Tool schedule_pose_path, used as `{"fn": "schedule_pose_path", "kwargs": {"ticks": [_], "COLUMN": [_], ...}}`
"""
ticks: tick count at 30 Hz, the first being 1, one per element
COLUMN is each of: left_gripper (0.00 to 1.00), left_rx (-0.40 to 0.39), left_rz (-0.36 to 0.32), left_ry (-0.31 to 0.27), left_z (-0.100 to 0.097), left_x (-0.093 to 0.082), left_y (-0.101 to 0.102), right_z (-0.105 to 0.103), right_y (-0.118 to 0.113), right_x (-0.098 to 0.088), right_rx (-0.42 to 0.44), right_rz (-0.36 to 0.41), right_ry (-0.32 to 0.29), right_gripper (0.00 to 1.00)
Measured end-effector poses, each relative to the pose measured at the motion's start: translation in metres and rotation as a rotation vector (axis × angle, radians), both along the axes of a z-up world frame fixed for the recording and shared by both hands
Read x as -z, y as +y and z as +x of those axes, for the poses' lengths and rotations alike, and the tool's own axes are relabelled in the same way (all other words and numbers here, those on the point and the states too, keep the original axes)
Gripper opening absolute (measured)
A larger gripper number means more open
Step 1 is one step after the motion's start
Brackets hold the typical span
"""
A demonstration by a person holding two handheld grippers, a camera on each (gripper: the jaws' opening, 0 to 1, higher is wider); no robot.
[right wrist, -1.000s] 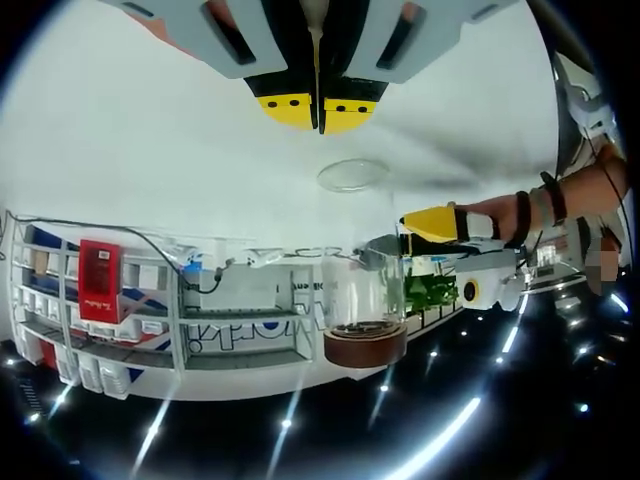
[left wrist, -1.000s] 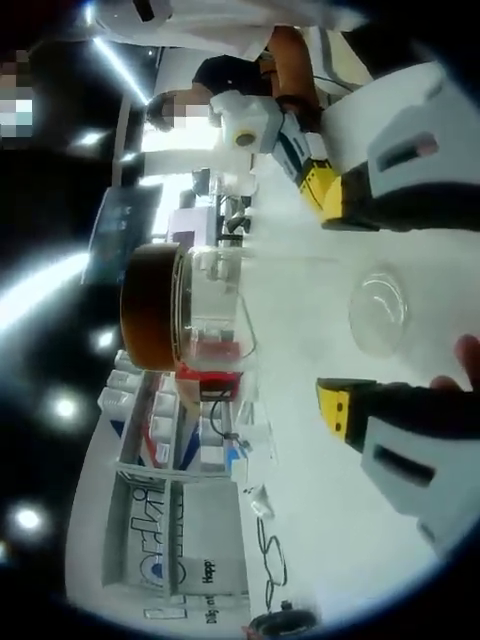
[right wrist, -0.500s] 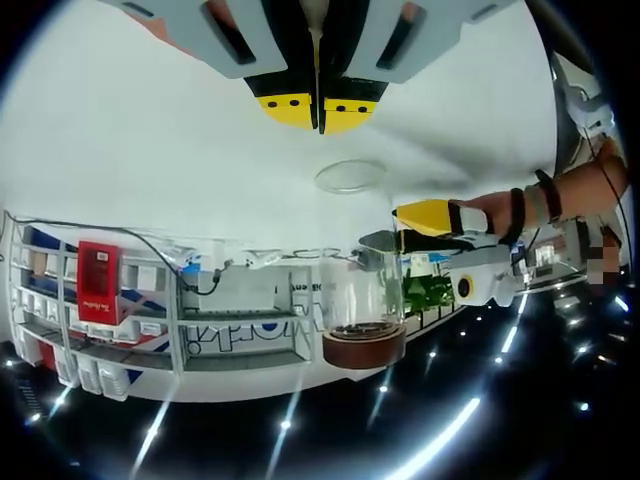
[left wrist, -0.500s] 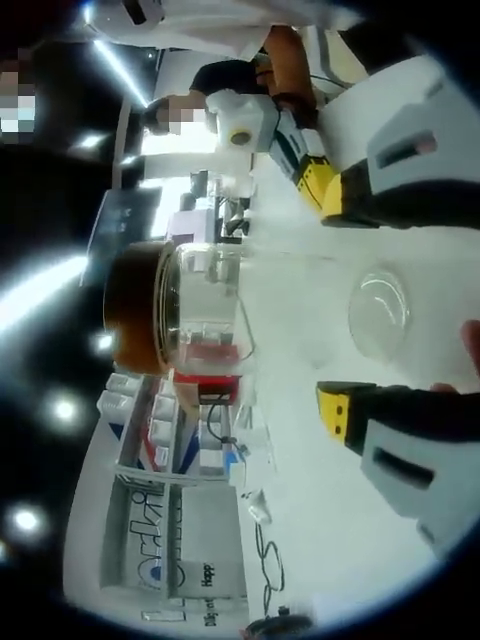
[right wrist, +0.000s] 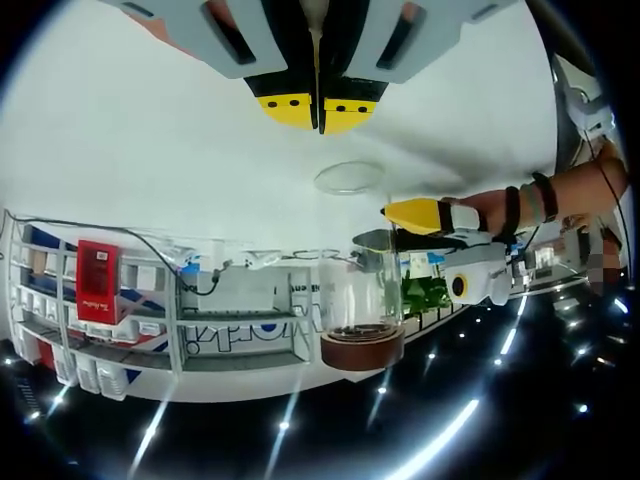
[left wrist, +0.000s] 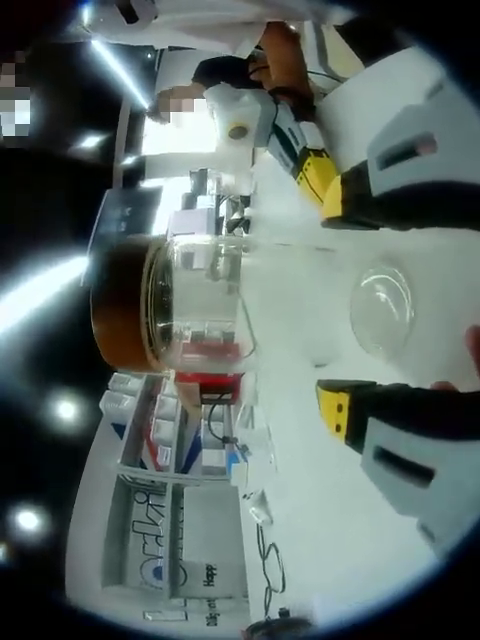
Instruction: Clamp the coffee can twist off the lid put the lid on the table pick up the lid cover the can tighten the lid
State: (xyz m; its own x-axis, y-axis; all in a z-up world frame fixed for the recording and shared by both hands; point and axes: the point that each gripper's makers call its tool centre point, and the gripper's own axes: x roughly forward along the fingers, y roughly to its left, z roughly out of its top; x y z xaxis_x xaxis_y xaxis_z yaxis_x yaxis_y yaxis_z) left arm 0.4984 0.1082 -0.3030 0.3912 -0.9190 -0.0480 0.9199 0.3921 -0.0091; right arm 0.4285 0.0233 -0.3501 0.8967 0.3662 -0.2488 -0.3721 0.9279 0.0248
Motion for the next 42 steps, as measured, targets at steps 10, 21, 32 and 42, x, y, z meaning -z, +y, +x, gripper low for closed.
{"fn": "schedule_pose_path", "kwargs": {"ticks": [10,21,32,42], "left_gripper": [0.53,0.52,0.52,0.52], "left_rx": [0.013,0.019,0.027,0.038], "left_rz": [0.016,0.013,-0.005,-0.012], "left_ry": [-0.009,-0.009,-0.01,-0.017], "left_z": [0.001,0.004,0.006,0.005], "left_x": [0.004,0.007,0.008,0.007], "left_y": [-0.006,-0.01,-0.013,-0.016], "right_z": [0.001,0.001,0.001,0.001], "right_y": [-0.001,-0.002,-0.003,-0.003], "right_x": [0.0,0.001,0.001,0.001], "right_rx": [0.007,0.007,0.009,0.01], "right_rz": [-0.005,-0.011,-0.008,-0.009], "right_ry": [-0.002,0.0,-0.003,-0.003], "right_gripper": [0.0,0.0,0.0,0.0]}}
